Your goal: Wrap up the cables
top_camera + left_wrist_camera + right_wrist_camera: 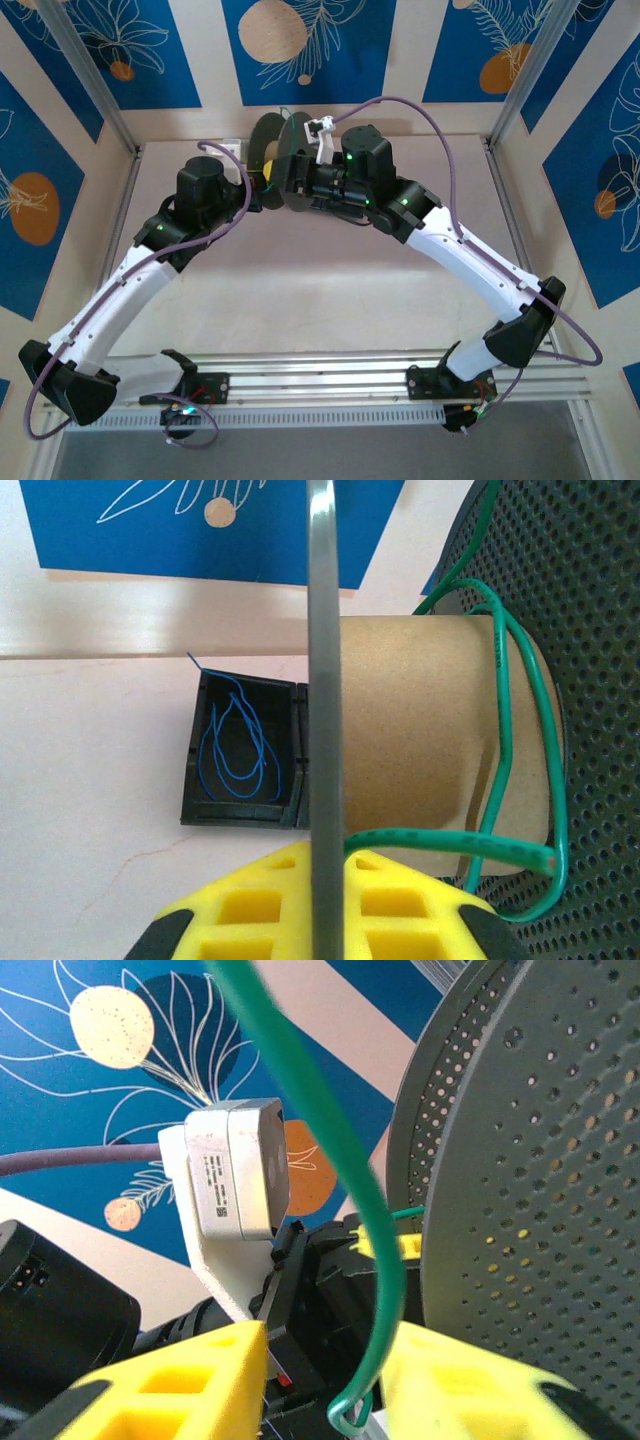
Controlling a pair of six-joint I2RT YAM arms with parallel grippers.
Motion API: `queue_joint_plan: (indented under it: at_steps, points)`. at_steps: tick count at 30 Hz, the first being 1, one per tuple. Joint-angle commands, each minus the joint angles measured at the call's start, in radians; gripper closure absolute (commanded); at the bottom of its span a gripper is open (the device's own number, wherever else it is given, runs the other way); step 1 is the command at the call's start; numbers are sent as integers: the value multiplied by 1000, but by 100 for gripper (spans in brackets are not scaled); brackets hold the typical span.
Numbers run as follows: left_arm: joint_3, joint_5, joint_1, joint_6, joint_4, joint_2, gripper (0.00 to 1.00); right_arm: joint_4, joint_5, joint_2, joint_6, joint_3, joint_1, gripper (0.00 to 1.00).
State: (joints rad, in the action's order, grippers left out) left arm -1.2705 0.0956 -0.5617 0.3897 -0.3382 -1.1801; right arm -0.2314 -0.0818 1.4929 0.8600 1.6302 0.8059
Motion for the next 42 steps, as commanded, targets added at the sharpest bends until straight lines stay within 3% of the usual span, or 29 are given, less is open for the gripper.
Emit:
queue_joint_plan:
  at_steps: [1,4,6,7,13,21,27,31,38,42]
  points:
    - [-62,16,-13,-8,84,10,100,52,4,18,30,-9,6,70]
    - [-69,16,-12,-5,78,7,100,60,-5,21,34,-13,6,83]
    - [-76,19,-13,6,69,5,100,58,-8,19,31,-20,7,98]
    - [-86,27,-13,12,56,3,100,61,-6,10,29,-29,9,100]
    - [-221,56,35,123,-71,-44,100,31,-54,-66,-133,-115,58,100]
    - [-355,-192,233,379,-71,-132,100,-36,-104,-178,-370,-343,151,100]
    - [-393,-323,340,459,-41,-154,100,-141,61,-246,-416,-519,165,100]
    - [-382,-474,414,499,0,-152,100,-159,111,-331,-370,-658,24,100]
    - [-363,-777,491,464,74,-151,100,-134,-43,-377,-409,-728,-293,100]
    - [-331,-855,533,451,78,-127,100,-144,-133,-336,-434,-718,-470,100]
